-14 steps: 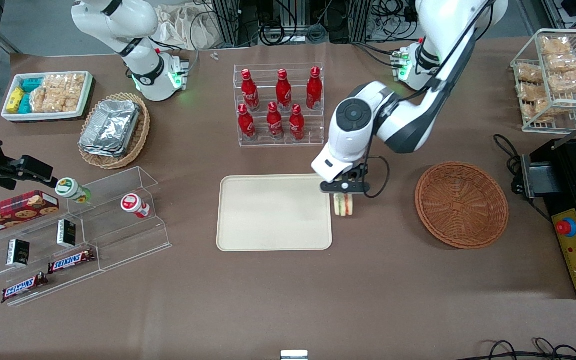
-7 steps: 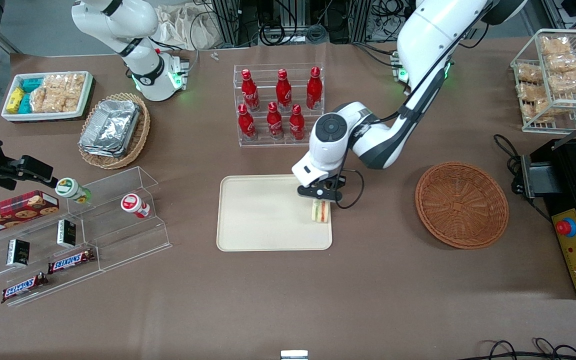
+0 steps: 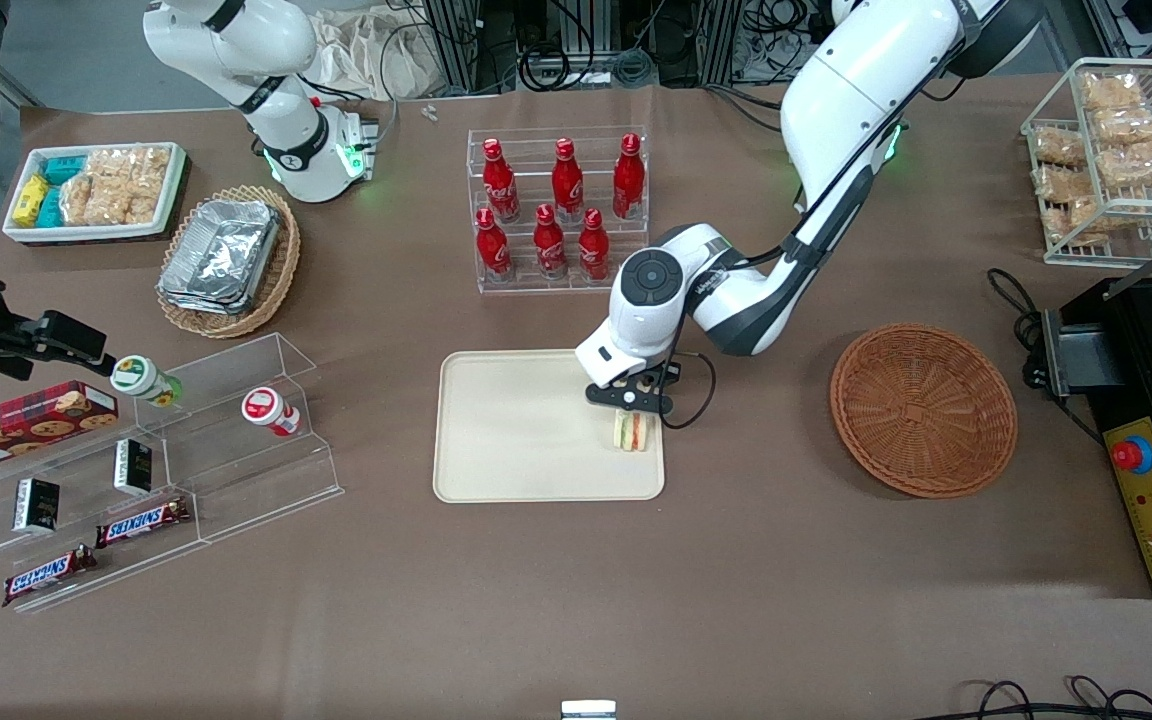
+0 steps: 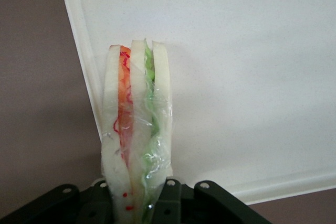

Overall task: Place sandwich from basket to tray
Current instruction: 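Lower the sandwich onto the cream tray and open the left gripper, then raise the left gripper away from the sandwich on the tray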

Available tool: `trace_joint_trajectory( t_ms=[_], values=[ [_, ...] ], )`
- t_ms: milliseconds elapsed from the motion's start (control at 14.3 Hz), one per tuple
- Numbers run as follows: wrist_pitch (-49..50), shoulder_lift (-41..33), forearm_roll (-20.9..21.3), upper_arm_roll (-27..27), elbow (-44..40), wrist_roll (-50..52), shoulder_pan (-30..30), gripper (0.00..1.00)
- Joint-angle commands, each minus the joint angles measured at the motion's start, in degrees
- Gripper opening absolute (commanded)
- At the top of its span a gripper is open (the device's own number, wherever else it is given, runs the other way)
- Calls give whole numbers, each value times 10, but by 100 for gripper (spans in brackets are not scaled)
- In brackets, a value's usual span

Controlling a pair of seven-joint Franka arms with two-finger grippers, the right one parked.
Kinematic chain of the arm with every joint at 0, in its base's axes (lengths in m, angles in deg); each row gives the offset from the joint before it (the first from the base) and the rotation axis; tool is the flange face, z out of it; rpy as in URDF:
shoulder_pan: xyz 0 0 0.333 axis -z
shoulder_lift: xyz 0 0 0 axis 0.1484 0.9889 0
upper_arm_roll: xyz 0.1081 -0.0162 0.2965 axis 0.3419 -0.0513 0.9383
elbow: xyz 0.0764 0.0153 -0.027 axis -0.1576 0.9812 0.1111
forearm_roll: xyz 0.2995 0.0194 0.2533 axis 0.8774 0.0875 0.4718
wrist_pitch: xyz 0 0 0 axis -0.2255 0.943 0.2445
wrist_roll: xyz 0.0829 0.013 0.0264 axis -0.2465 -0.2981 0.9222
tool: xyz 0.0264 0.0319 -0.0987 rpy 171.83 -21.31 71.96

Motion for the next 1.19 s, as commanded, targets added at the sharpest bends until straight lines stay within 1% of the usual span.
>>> trace_joint_trajectory(
  t_ms=[0,70,280,420,490,700,770,910,980,1120],
  values=[
    [-2,14,42,3,-22,33,4,100],
    [-2,11,55,3,-23,35,4,100],
    [-1,-11,56,3,-22,64,1,100],
    [21,-55,46,2,-33,106,-2,100],
    [53,-79,37,1,-36,104,-18,100],
    [176,-136,-47,0,-82,98,-39,100],
    [226,-146,-59,-2,-101,76,-60,100],
    [338,-164,-67,2,-160,-47,-74,100],
    [389,-165,-70,2,-187,-89,-98,100],
    [442,-178,-87,1,-210,-151,-136,100]
  ],
)
